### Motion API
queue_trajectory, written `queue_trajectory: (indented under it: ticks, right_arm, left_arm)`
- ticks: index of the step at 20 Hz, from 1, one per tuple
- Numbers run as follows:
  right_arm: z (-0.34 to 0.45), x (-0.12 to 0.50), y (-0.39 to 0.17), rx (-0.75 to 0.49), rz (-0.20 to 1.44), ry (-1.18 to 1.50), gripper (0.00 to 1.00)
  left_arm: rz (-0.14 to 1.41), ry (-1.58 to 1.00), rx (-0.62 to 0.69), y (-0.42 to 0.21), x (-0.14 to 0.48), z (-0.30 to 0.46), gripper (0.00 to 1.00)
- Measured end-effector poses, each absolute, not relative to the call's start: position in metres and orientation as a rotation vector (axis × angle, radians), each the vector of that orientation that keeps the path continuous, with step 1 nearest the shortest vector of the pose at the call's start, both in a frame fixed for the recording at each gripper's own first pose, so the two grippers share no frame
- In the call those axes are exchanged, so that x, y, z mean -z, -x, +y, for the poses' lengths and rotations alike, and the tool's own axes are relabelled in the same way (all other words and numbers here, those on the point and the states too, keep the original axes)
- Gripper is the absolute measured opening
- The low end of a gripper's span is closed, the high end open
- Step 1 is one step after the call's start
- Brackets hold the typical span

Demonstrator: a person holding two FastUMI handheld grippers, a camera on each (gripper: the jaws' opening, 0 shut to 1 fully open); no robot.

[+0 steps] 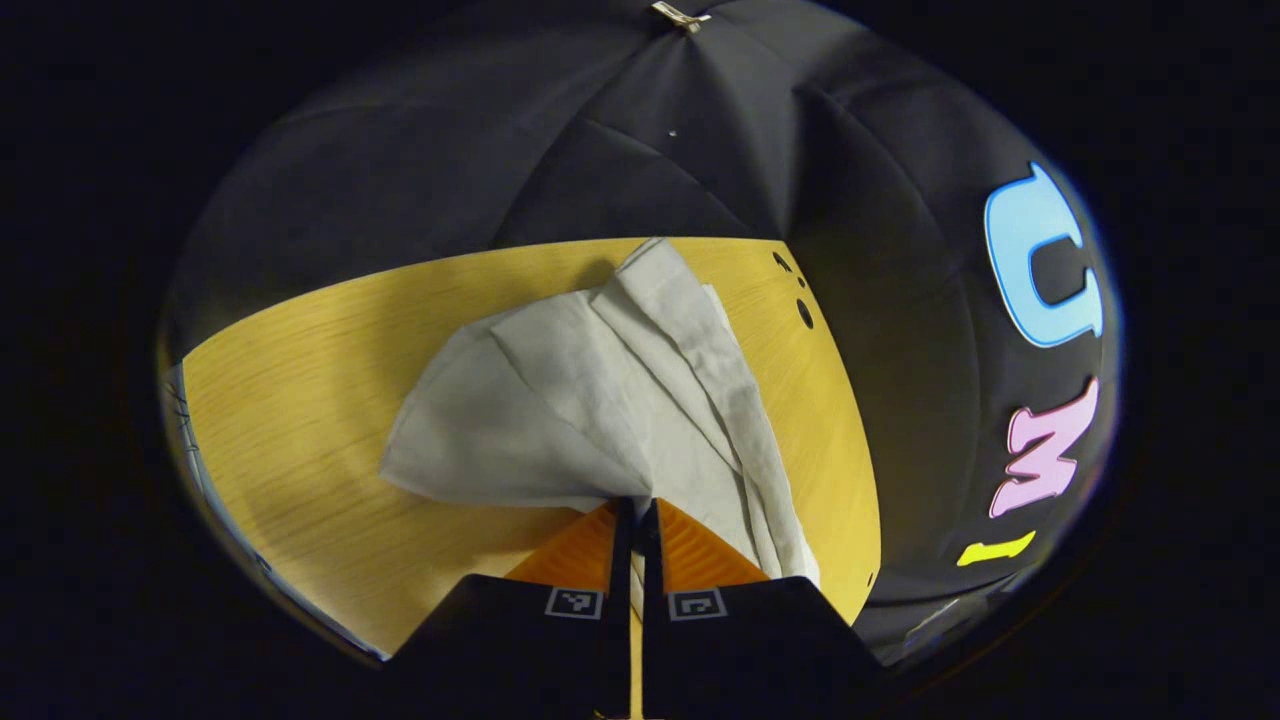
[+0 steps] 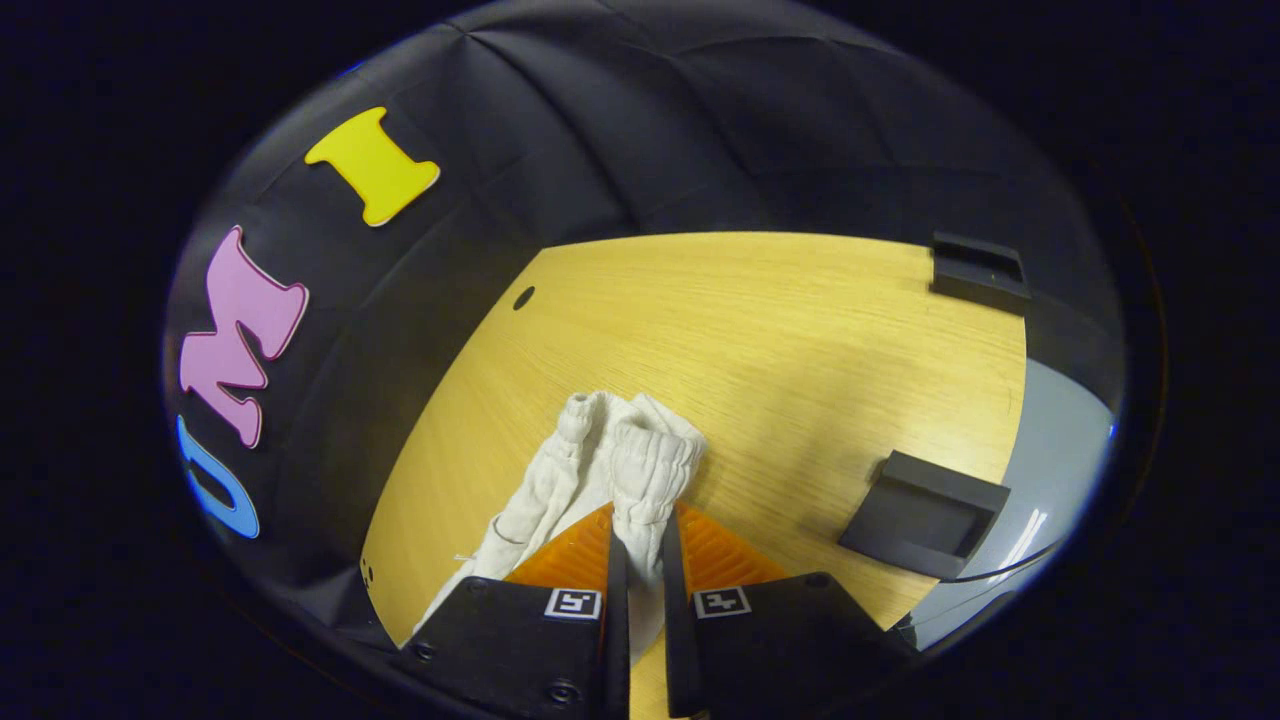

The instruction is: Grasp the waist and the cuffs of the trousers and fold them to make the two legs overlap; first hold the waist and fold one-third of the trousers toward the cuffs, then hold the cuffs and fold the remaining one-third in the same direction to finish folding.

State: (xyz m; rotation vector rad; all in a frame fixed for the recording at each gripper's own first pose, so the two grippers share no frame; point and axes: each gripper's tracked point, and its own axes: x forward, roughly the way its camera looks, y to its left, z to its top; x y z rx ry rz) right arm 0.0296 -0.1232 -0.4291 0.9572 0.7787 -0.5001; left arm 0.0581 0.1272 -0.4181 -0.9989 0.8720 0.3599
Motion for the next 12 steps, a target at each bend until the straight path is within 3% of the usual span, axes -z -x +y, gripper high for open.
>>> queue_trajectory:
  ticks: [6, 12]
  right_arm:
    - [-0.104, 0.351, -0.06, 0.343, 0.666, -0.848, 0.19]
    - [-0.03, 0.267, -0.105, 0.094, 0.568, -0.704, 0.19]
  left_arm:
    - [0.873, 0.988, -0.346, -0.048, 0.418, 0.115, 0.1]
    - [0.885, 0.962, -0.33, -0.041, 0.416, 0.1, 0.1]
